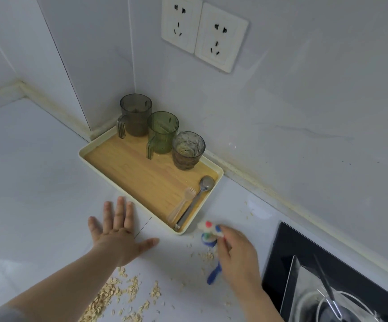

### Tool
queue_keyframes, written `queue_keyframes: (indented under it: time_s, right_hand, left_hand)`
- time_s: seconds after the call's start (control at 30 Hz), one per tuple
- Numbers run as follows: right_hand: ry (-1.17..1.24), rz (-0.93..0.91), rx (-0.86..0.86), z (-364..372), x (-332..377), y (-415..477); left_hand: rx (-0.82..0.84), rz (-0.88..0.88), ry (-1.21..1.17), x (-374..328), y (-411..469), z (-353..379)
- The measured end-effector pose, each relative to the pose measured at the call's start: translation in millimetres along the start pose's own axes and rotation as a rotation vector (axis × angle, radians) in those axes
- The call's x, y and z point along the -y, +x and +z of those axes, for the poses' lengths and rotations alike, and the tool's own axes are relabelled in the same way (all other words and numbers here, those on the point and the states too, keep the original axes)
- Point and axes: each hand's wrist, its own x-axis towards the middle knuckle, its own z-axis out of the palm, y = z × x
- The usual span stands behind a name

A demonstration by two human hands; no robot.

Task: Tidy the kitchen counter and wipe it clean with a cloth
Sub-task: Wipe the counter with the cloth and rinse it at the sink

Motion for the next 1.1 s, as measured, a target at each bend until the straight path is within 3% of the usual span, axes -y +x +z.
queue_keyframes:
  time_s: [0.13, 0.23, 0.47, 0.67, 0.8, 0.93, 1.1]
  right_hand:
    - [0.041, 0.079, -0.126, -13, 1, 28]
    - [0.046, 0.063, -0.051, -3, 5, 44]
    - [0.023, -0.152, -0.02, 37, 10, 14]
    - [0.138, -0.196, 0.243, 25, 11, -23]
    - [0.231, -0.021, 0.038, -3, 6, -7]
    - [0.131, 0.084, -0.137, -37, -11, 38]
    - [0.069, 0.17, -0.098, -62, -31, 87]
  left_hand:
    - [0.0, 0.0, -0.001, 0, 0, 0]
    - [0.005, -0.002, -0.002, 0, 0, 0]
    - [0.013, -0.016, 0.008, -2, 0, -2]
    - [0.01, -0.015, 0.013, -2, -2, -4]
    - [-0.003, -0.003, 0.002, -1, -2, -2]
    - [-0.009, 0.001, -0.005, -1, -3, -2]
    - [0.007, -0.001, -0.008, -1, -1, -2]
